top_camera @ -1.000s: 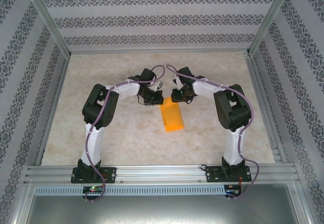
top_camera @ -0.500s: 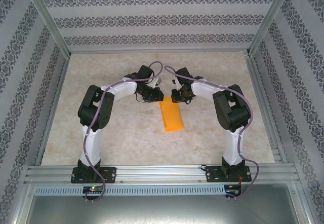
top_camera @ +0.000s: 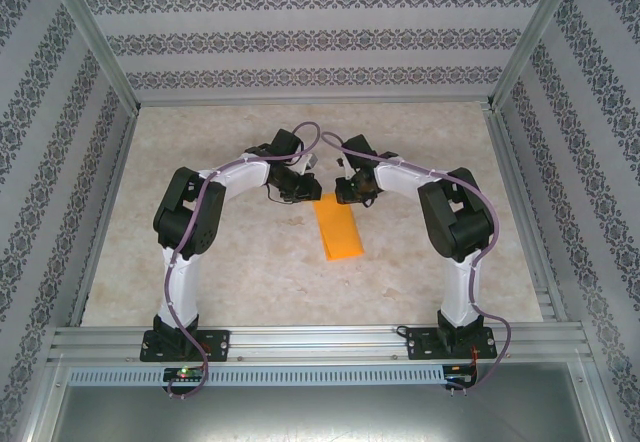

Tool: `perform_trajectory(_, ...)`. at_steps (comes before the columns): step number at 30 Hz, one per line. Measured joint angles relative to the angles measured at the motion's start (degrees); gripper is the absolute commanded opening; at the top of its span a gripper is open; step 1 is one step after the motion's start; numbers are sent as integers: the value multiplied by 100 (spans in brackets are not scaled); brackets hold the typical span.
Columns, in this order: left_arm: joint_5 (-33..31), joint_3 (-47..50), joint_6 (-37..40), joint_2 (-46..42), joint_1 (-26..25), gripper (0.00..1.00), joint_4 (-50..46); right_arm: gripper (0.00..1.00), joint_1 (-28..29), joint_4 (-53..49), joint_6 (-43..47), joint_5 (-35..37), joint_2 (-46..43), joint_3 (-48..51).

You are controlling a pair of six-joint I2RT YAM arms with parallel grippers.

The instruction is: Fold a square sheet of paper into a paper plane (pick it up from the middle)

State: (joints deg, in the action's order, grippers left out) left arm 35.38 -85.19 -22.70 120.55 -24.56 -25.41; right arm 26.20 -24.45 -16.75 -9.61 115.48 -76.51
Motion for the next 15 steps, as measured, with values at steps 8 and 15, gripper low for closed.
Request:
perform_trajectory(8, -120, 0, -2, 0, 2, 22, 0, 23, 87, 0, -184, -26, 2, 4)
perform_trajectory(15, -319, 33, -7, 0, 28, 23, 4, 22, 94, 0, -328, -4, 4, 4)
